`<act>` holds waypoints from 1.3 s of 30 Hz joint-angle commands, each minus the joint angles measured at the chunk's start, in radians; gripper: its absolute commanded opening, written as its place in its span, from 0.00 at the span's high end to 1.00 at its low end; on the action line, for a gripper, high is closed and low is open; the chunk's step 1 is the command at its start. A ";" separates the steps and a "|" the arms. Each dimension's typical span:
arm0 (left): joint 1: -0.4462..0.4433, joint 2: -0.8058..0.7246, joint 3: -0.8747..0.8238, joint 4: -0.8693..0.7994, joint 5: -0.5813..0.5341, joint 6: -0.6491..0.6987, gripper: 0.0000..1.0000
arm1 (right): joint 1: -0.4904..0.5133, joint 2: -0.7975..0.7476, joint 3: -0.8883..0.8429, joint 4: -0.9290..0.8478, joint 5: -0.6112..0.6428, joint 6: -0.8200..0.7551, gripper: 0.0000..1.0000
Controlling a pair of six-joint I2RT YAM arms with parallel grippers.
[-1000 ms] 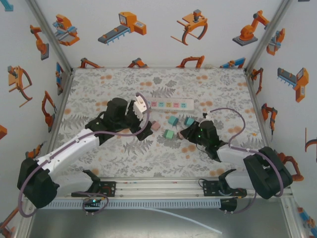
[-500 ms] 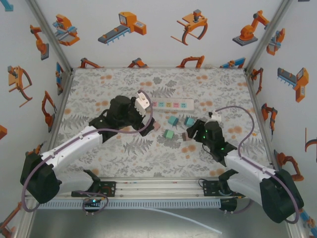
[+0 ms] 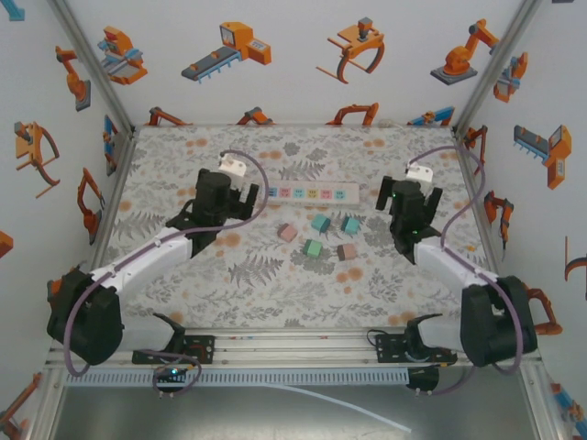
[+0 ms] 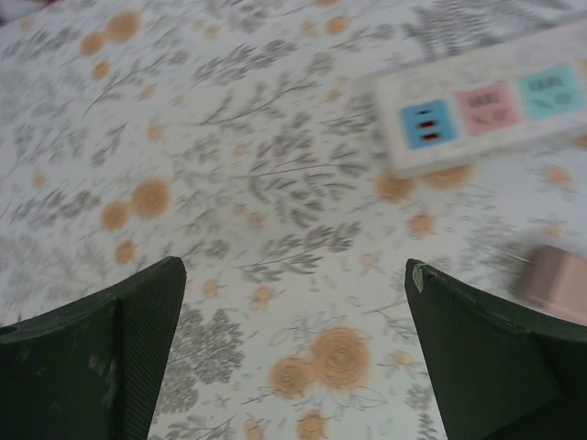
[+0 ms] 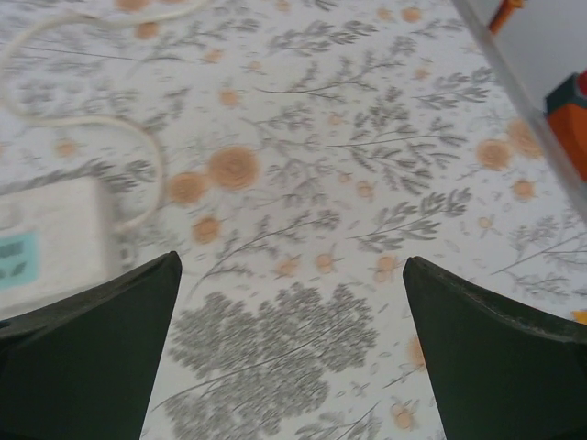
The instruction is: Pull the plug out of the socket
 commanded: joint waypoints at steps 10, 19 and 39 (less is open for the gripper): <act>0.226 -0.059 -0.160 0.072 -0.237 -0.036 0.03 | -0.093 0.190 0.098 0.048 0.061 -0.122 0.01; 0.242 -0.079 -0.270 0.073 -0.249 -0.113 0.03 | -0.093 0.111 0.021 -0.002 0.029 -0.101 0.01; 0.309 -0.086 -0.438 0.384 -0.144 -0.118 0.03 | -0.285 0.279 -0.351 0.808 -0.453 -0.138 0.01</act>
